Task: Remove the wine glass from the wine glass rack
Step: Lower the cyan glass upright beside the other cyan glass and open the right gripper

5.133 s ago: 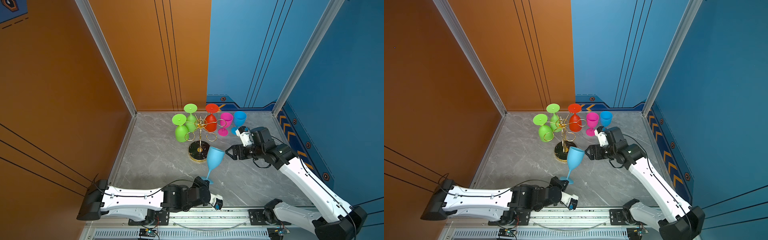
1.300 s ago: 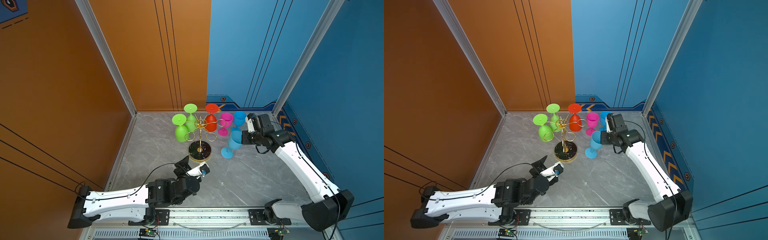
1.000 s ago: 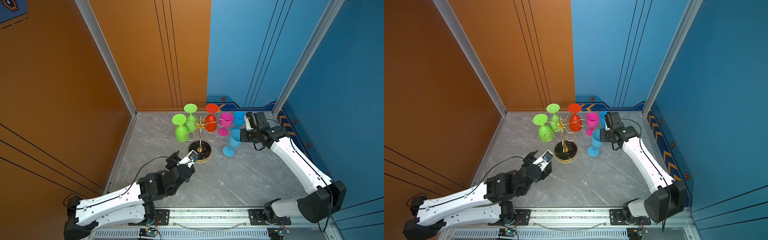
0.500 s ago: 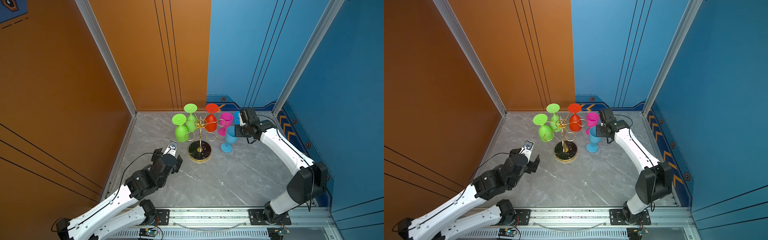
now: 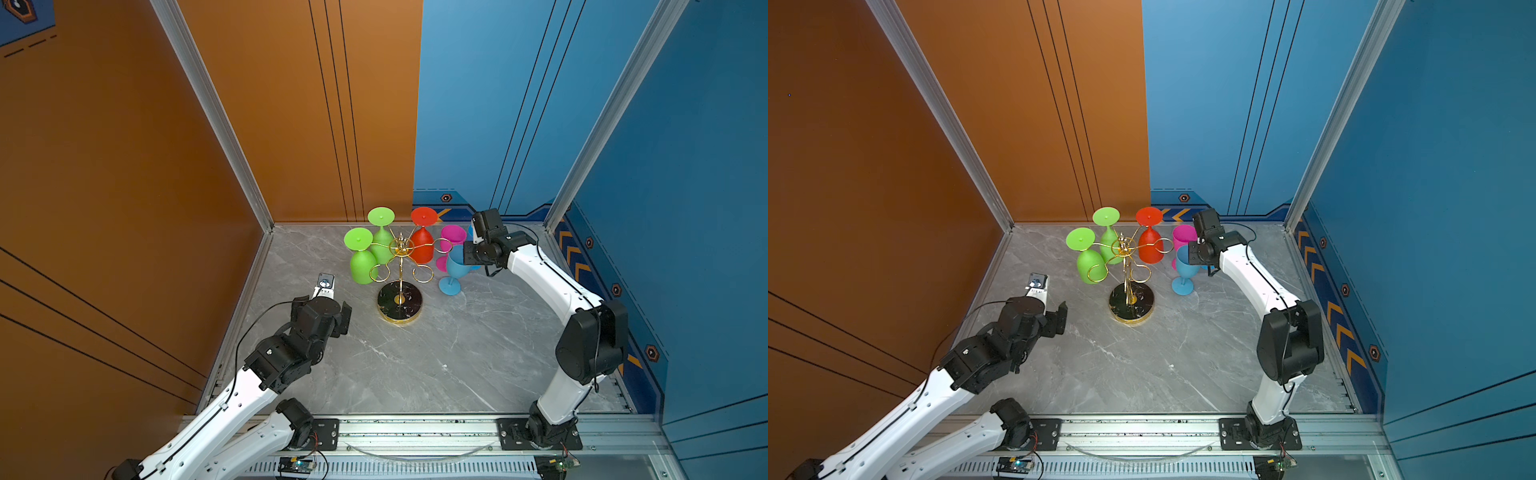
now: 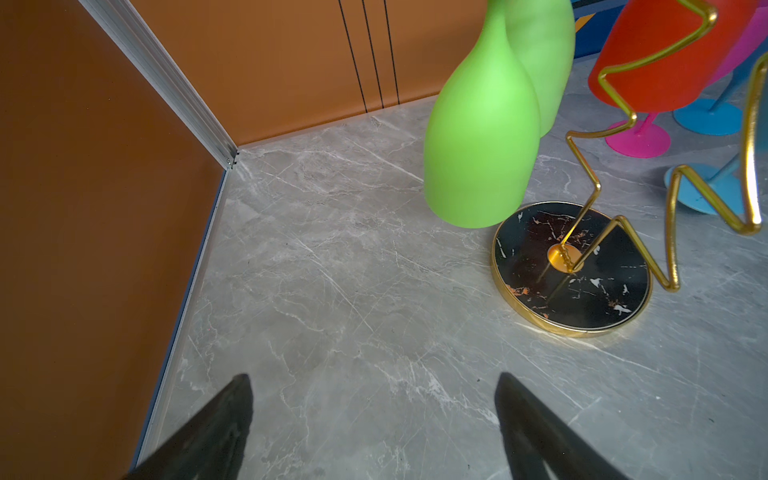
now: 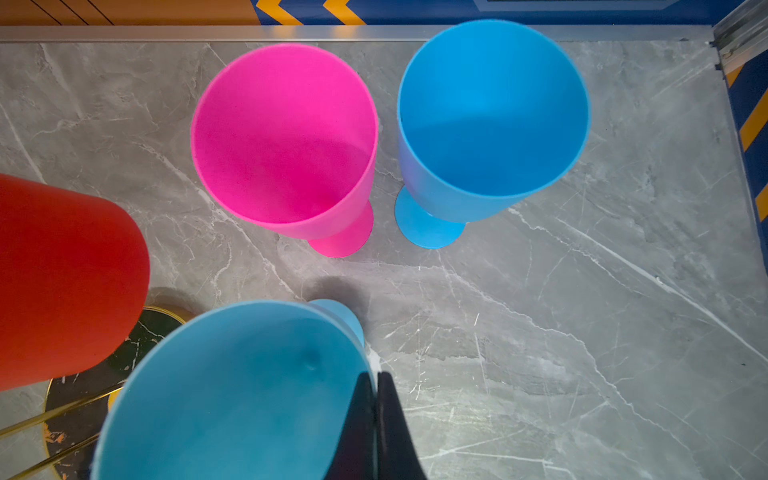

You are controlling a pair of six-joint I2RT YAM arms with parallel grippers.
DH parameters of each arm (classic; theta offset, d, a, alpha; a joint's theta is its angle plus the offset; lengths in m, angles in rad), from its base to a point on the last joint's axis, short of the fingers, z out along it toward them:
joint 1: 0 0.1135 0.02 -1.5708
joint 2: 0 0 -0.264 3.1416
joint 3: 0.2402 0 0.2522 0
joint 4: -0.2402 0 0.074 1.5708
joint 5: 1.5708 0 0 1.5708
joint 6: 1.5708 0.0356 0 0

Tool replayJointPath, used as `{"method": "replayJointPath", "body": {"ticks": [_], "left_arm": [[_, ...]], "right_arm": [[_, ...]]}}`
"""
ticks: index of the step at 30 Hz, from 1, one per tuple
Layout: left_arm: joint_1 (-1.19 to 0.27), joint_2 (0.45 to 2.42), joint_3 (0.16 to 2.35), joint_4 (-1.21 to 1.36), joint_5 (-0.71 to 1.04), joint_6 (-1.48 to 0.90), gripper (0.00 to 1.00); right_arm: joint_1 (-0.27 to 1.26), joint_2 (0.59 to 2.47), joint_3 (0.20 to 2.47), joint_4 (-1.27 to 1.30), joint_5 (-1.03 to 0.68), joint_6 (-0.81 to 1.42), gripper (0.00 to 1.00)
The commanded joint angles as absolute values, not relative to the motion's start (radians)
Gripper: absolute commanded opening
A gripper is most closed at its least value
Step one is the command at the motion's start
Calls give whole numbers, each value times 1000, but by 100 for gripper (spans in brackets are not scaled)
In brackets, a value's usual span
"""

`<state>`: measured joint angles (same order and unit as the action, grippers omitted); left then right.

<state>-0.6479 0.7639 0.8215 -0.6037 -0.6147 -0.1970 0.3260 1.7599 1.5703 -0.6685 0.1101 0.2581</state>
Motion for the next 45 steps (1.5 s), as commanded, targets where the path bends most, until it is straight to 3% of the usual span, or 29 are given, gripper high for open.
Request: {"method": "replayJointPath", "body": {"ticks": [1,26,32,45], "left_arm": [[-618,755,840,-629,-588,-224,91],[-505,700,819,-629,-504,-241,92],[-482,694,816,-627,-478,-242,92],[-463,692,814,-627,-456,-245,92]], "right_arm": [[323,1780,1613,-646,134,247,0],[347,1848,1640,-629,178,240,0],[351,1857,1639,-635,183,243,10],[354,1857,1636,-642,173,250,23]]}}
